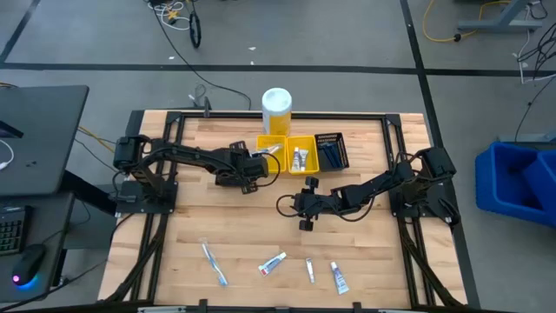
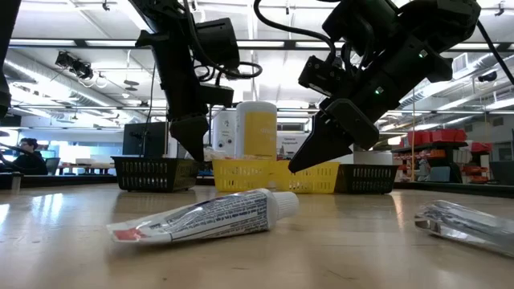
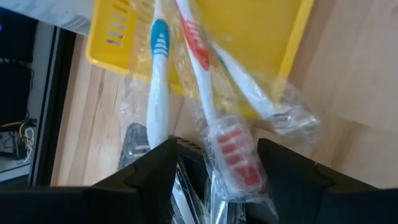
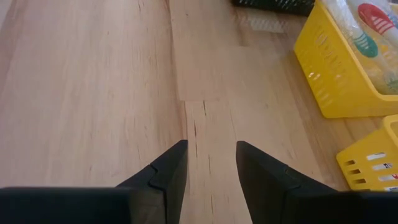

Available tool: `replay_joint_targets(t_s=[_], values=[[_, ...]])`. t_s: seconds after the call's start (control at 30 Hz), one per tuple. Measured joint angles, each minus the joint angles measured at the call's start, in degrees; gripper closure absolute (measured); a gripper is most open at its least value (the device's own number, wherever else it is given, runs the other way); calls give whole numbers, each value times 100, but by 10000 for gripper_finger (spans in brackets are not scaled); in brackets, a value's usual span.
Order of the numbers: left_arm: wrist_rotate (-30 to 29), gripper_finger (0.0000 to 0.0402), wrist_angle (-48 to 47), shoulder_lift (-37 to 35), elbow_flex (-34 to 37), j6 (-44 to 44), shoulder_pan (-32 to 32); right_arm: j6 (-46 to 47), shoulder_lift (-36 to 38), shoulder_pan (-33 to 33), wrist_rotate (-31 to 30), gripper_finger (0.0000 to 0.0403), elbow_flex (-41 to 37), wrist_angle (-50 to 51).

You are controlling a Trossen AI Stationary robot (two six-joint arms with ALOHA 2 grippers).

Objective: Pick & Place Travel size toiletries
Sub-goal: Put the red toothbrush into the left yellow bin

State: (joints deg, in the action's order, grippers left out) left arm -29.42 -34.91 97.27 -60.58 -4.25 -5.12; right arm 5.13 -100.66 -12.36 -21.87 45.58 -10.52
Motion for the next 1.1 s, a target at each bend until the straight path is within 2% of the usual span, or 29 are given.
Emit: replay_joint_targets(t_s=[0.23,0.57,0.77,0.93,1.03,1.1], values=[[-32,180,-9,29,0,-4,-127,1,1,0,-2,258,0,0],[-36,276,-17,29,-1,36,-123,-1,-1,0,-2,260,0,0],[95,315,-299,24,-349,-52,-120,-1,-1,0,-4,261,0,0],[199,317,-866,24,-871,-61,-123,0,-1,0,-4,262,0,0],[678,302,-1334,24,-1223,-196,-176,0,0,0,-4,263,0,0],[1060,296,-1471,24,-1428,-594,-248,-1,0,0,-4,263,0,0]])
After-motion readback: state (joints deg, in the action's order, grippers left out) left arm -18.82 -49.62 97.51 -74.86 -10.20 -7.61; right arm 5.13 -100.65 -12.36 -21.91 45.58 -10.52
